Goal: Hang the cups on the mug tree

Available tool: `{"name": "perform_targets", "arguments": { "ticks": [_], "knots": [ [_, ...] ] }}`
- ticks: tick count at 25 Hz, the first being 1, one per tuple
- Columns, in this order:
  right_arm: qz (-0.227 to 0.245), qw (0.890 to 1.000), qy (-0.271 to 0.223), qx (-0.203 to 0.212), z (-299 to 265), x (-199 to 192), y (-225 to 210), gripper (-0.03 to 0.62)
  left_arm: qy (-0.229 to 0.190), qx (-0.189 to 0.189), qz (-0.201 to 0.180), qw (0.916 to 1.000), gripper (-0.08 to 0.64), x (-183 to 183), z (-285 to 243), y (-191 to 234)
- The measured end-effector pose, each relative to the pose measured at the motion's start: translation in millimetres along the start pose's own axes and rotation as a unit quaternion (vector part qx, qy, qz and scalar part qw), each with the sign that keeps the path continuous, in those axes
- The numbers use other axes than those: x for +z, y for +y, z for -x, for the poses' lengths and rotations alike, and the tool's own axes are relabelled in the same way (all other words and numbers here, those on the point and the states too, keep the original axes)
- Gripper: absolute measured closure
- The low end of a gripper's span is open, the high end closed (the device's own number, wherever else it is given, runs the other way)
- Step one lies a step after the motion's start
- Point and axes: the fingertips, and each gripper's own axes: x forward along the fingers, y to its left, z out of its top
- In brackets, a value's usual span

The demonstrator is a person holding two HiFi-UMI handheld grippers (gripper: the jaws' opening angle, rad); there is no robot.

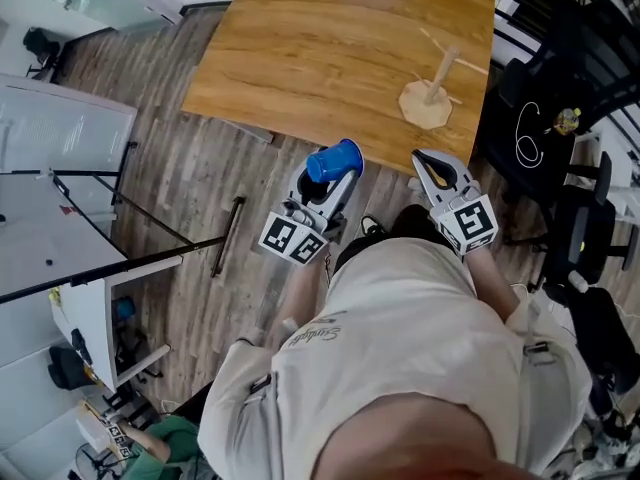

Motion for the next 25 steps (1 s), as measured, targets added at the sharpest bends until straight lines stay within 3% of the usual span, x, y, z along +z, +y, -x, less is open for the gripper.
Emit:
{"name": "perform_targets", "arguments": {
  "ticks": [14,25],
  "knots": [
    [-0.024,1.0,-0.007,-0.012,-35,-5,-35,0.597,0.032,-0.006,0.013,0.9994,0.27,-7,-36,38],
    [-0.061,0.994,-0.027,-0.085,-34,11,-125,0.597,0.074,-0.065,-0.014,0.995,0.268,-1,-138,65]
  ]
}}
